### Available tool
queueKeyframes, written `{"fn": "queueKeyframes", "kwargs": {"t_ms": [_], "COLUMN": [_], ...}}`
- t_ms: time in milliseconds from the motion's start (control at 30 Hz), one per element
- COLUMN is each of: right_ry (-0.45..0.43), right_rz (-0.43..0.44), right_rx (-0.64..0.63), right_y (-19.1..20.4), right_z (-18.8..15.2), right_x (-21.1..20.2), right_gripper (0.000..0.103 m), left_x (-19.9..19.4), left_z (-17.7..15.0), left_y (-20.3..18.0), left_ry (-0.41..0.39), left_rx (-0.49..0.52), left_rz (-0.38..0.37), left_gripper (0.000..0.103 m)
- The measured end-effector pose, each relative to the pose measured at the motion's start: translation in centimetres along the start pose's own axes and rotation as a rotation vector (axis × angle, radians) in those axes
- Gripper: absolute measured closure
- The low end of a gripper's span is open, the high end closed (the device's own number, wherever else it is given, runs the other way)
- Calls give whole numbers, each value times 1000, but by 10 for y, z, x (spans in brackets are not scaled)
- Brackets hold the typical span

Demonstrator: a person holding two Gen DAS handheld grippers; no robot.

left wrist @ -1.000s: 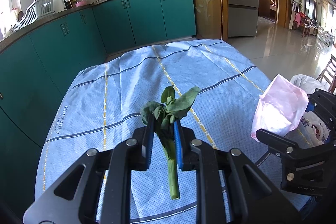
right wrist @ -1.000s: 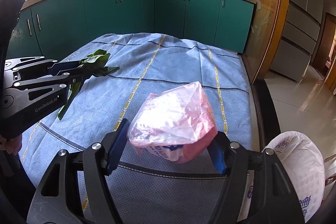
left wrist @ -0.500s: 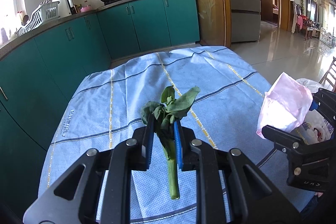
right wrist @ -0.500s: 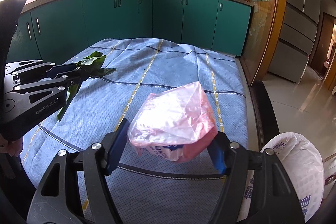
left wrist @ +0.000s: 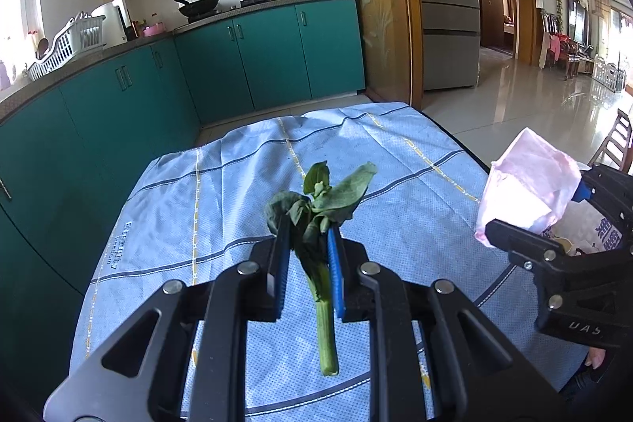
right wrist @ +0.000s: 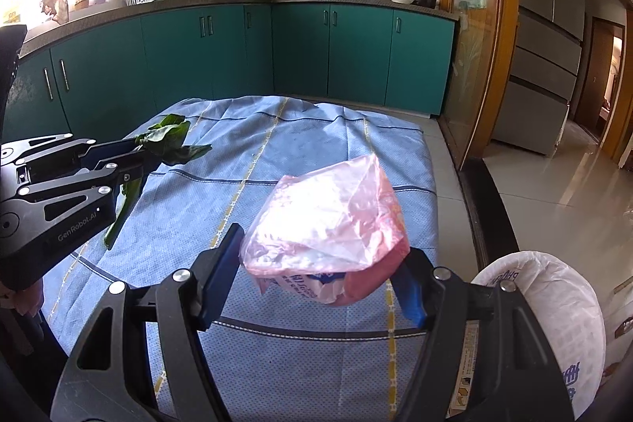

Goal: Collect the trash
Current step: 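Lift the pink bag and stalk and carry both tools over the bin, then open both tools over the bin to drop the bag and stalk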

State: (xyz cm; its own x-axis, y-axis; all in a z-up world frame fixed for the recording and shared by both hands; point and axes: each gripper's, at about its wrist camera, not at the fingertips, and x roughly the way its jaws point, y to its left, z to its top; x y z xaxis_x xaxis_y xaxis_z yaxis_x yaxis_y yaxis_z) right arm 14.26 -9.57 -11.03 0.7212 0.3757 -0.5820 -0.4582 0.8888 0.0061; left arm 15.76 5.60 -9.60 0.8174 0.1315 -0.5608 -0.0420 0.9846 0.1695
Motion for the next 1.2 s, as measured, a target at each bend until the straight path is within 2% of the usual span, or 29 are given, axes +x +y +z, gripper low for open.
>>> {"fn": "queueKeyframes", "kwargs": {"t_ms": [233, 500, 800, 1000, 1200], "right_ry": [-16, -31, -49, -51, -16], "right_rz": [-10, -60, -183, -280, -359], "right_rx": [5, 29, 133, 245, 335], "right_y": [-4, -24, -90, -147, -191], "right_z": [1, -7, -32, -58, -92], "right_x": [-7, -27, -66, -95, -112], "right_gripper": [35, 35, 35, 35, 35], "left_x": [-6, -17, -20, -22, -18], "left_z": [3, 12, 14, 14, 12], "left_y": [-6, -39, -91, -137, -185], "left_ry": [-17, -47, -51, -46, -38], "left_rx": [-3, 13, 52, 77, 104], "left_rz": [-1, -58, -131, -222, -315], "left_gripper": [84, 84, 84, 84, 84]}}
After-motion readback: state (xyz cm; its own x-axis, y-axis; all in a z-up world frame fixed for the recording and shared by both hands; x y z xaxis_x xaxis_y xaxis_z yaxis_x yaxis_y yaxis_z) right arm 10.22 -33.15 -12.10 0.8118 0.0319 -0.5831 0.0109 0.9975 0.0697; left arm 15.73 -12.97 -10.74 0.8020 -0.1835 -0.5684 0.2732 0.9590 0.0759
